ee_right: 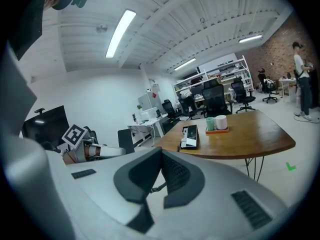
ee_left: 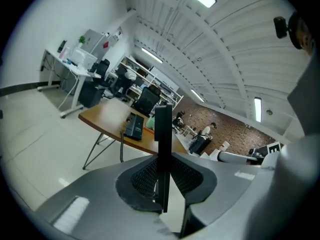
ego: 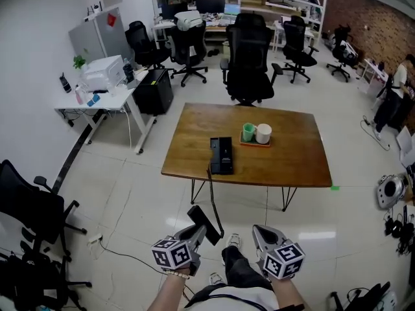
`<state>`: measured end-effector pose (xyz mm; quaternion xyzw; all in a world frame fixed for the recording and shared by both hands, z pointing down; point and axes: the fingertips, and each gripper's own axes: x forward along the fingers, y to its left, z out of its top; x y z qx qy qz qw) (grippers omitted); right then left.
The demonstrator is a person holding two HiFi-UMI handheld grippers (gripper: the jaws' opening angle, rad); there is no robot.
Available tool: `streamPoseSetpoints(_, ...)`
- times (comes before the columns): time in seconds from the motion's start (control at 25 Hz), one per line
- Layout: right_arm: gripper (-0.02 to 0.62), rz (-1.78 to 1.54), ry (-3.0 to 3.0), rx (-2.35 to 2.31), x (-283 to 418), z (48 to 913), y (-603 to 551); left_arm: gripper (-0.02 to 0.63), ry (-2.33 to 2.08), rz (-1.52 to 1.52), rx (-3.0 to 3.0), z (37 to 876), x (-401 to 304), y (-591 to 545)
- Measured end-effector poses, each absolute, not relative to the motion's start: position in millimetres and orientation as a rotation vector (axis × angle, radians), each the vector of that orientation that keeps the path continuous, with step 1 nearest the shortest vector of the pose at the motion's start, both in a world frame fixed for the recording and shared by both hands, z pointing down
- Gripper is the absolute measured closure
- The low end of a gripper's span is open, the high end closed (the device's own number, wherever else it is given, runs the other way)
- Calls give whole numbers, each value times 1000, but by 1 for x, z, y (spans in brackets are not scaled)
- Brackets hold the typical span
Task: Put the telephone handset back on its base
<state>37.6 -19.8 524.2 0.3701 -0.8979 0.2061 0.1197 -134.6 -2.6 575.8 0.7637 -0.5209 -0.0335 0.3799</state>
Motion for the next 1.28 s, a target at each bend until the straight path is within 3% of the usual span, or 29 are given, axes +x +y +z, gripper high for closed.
streamPoseSetpoints(0.76,586,637,-2592,1056,-12,557,-209,535,-869,139,2006,648,-165,-234)
streamPoseSetpoints(1.28,586,738,-2505,1028,-18,593,-258,535,-588,181,2020,699,-172,-348)
